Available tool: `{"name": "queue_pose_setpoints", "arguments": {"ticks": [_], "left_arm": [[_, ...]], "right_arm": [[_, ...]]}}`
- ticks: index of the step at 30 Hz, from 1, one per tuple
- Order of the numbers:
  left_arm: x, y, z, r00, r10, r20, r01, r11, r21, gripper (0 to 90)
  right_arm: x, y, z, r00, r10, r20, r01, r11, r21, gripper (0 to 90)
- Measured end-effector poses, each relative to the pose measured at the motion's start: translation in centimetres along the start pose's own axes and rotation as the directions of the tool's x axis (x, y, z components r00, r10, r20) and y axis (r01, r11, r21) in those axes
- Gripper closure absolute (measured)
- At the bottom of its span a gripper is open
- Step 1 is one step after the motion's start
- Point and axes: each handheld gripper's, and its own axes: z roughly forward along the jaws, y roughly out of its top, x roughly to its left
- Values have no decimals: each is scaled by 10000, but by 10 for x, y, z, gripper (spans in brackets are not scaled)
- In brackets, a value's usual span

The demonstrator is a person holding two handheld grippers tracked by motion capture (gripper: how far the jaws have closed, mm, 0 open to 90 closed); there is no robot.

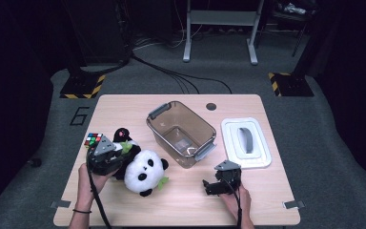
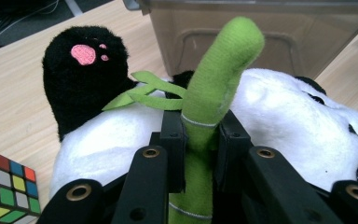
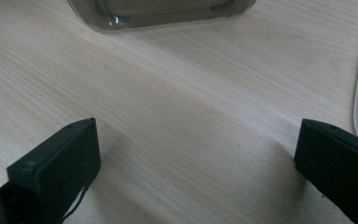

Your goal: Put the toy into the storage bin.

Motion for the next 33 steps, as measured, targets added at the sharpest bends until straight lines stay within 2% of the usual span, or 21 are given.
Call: {"name": "queue_pose_setpoints", "arguments": {"ticks": [9, 15, 21, 28, 33], "left_arm": [[3, 10, -12, 9998, 177, -115, -179, 9997, -153, 763], [6, 18, -17, 9998, 169, 57, -167, 9993, -349, 763], [7, 26, -21, 9995, 329, 19, -328, 9990, -297, 763], [10, 40, -29, 9986, 504, 143, -498, 9978, -442, 763], [12, 51, -34, 9977, 685, 11, -683, 9961, -553, 763]], "right_arm": [[0, 0, 0, 10000, 38, -19, -38, 10000, 15, 0], [0, 0, 0, 10000, 35, -20, -35, 10000, 12, 0], [0, 0, 0, 10000, -36, -56, 36, 10000, 1, 0], [0, 0, 0, 10000, -39, -52, 39, 10000, -2, 0], [0, 0, 0, 10000, -35, -53, 35, 10000, 0, 0]]}}
